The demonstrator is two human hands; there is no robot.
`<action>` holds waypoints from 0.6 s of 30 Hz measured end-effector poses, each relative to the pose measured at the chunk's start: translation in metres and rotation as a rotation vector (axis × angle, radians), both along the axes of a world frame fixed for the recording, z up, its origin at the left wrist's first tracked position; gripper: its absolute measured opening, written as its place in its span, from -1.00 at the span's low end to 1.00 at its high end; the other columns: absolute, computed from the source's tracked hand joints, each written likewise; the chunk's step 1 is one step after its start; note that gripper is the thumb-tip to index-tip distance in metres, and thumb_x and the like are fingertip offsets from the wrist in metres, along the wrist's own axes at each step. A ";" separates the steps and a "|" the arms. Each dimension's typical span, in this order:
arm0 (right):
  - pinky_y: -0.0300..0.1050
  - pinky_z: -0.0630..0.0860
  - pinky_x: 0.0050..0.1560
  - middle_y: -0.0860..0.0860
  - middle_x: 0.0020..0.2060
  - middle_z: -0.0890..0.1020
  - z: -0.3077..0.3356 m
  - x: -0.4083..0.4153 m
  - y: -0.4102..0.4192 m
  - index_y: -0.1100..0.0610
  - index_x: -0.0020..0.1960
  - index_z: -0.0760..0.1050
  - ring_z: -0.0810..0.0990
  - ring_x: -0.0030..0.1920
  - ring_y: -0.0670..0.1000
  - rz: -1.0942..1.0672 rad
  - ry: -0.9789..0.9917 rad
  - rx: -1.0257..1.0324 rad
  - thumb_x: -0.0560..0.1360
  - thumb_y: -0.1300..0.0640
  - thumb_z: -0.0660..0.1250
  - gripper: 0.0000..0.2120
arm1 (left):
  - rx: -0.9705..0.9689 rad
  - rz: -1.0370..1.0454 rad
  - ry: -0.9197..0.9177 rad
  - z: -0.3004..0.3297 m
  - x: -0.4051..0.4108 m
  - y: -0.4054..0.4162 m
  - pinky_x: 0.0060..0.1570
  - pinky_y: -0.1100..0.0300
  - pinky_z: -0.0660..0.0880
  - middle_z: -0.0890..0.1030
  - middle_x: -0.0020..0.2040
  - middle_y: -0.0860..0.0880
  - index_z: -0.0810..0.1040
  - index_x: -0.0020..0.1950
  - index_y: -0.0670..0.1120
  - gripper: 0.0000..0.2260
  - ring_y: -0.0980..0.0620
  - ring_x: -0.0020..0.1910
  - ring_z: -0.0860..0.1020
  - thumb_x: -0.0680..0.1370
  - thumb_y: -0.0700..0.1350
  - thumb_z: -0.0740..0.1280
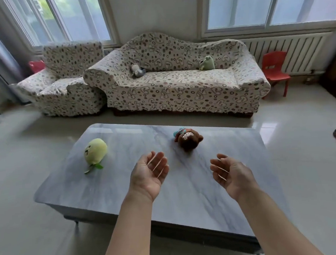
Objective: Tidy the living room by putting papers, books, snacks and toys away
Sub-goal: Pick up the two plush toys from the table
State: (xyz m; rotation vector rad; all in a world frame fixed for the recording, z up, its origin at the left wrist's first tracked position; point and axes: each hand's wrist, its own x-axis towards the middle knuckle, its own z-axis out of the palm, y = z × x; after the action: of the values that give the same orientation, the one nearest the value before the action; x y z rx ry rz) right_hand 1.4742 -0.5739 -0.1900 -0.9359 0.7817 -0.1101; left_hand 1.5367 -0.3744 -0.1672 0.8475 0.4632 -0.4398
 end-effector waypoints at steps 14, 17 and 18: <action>-0.14 0.50 -0.30 0.10 -0.21 0.62 -0.107 0.208 0.011 0.15 -0.01 0.50 0.58 -0.28 0.03 0.073 0.268 0.029 0.58 0.26 0.16 -0.85 | 0.079 -0.155 0.270 -0.104 0.181 -0.046 -0.18 0.12 0.52 0.64 -0.10 -0.08 0.51 -0.06 -0.11 -0.89 -0.01 -0.19 0.58 0.60 -0.12 0.23; -0.12 0.52 -0.26 0.11 -0.22 0.61 -0.137 0.256 -0.001 0.15 -0.02 0.50 0.58 -0.27 0.04 0.087 0.342 0.026 0.59 0.24 0.16 -0.85 | 0.120 -0.198 0.335 -0.136 0.229 -0.072 -0.17 0.11 0.53 0.64 -0.04 -0.10 0.52 -0.02 -0.12 -0.88 -0.03 -0.13 0.59 0.61 -0.10 0.22; -0.12 0.54 -0.23 0.11 -0.21 0.61 -0.147 0.271 -0.004 0.14 -0.02 0.50 0.58 -0.27 0.04 0.095 0.363 0.025 0.59 0.24 0.16 -0.85 | 0.128 -0.210 0.355 -0.146 0.243 -0.081 -0.16 0.11 0.52 0.62 -0.01 -0.11 0.51 0.01 -0.12 -0.87 -0.03 -0.10 0.58 0.61 -0.10 0.21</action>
State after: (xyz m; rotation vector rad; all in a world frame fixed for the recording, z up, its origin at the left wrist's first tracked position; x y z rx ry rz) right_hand 1.7448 -0.5782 -0.3372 -0.9804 1.0684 0.1569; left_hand 1.7800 -0.4549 -0.3133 0.9493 0.7391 -0.7676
